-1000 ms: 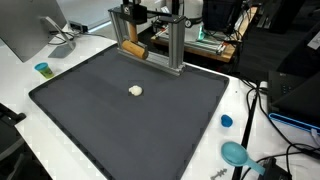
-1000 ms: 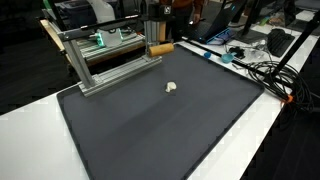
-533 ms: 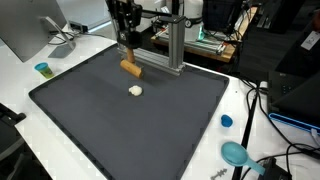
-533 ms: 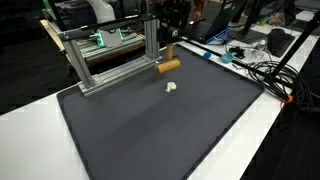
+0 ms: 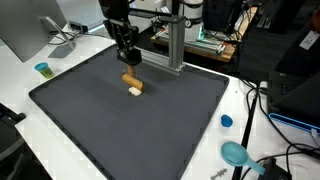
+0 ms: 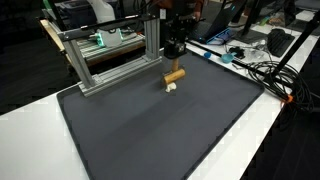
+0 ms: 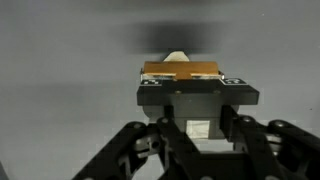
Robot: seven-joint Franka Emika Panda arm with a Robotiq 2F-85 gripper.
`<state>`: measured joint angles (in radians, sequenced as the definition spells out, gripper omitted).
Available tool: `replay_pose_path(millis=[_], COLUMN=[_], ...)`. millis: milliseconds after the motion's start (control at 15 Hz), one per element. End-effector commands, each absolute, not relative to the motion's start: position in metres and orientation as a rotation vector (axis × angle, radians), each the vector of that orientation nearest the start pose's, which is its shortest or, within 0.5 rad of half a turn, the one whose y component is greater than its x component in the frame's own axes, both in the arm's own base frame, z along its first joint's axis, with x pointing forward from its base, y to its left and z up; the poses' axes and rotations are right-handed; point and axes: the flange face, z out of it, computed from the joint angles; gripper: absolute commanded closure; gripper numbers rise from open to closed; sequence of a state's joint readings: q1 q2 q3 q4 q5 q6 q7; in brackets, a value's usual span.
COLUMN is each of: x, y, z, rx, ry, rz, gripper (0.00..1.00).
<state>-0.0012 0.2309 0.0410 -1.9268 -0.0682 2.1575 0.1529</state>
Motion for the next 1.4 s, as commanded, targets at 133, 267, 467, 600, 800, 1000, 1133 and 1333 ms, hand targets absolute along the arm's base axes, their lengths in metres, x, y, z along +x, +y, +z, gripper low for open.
replay_pose_path(millis=[133,267,467,600,800,1000,1133,1333], x=[0.613,0.614,0.618,0.618,0.621,0.624,0.625,0.625], y=[0.023,0.023,0.019,0.017,0.015,0.017,0.018,0.02], z=[0.364,0.357,0.353,0.347,0.34,0.337,0.331,0.318], rx=[-3.173,-3.182,-3.196,-3.205,-3.206,-3.206,-3.202,-3.181], ry=[0.112,0.133,0.157,0.168,0.181,0.196,0.202,0.196], rz=[0.051,0.04,0.034,0.046,0.046,0.022,0.026,0.08], gripper=[0.79,0.79,0.79,0.79,0.79,0.79,0.79,0.79])
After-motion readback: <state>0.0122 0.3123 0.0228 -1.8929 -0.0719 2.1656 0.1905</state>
